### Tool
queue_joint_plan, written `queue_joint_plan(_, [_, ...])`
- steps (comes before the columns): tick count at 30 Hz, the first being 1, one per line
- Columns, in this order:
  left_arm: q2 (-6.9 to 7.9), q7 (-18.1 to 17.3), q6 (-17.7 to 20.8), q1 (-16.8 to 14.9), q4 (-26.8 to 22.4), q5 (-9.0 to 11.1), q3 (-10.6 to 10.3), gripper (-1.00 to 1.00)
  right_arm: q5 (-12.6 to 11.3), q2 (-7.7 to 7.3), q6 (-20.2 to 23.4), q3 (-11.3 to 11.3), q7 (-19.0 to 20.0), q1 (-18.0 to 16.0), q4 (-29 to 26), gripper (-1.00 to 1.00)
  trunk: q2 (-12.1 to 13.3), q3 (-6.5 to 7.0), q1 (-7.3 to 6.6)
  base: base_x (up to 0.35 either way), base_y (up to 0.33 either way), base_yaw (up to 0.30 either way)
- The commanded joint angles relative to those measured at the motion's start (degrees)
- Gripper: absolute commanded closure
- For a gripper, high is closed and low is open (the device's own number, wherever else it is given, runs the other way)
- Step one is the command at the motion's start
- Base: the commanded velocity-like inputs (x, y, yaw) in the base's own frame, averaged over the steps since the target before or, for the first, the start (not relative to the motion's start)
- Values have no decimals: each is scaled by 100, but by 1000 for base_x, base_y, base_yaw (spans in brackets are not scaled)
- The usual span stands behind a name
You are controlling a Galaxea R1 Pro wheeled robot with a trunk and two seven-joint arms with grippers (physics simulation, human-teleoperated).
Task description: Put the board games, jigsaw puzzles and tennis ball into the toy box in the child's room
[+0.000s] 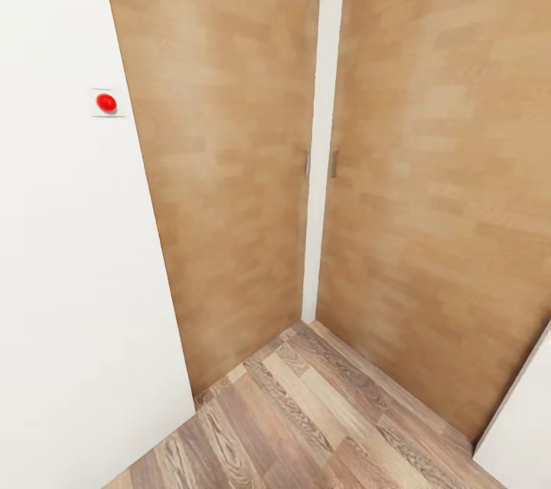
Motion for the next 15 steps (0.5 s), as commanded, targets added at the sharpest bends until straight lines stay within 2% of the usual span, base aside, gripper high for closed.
queue_joint_plan(1, [-2, -1, -17, -1, 28, 1, -9, -100, -1, 0, -16, 1, 7, -1, 0, -100, -2, -1, 0, 0, 0, -263])
queue_joint_plan(11, [-9, -25, -13, -1, 139, -11, -19, -100, -36, 0, -17, 0, 6, -1, 0, -100, -2, 32, 0, -1, 0, -264])
queue_joint_plan(15, [-9, -41, -15, -1, 147, -19, -23, -100, -45, 0, -11, 0, 6, -1, 0, -100, -2, 46, 0, -122, 0, -267])
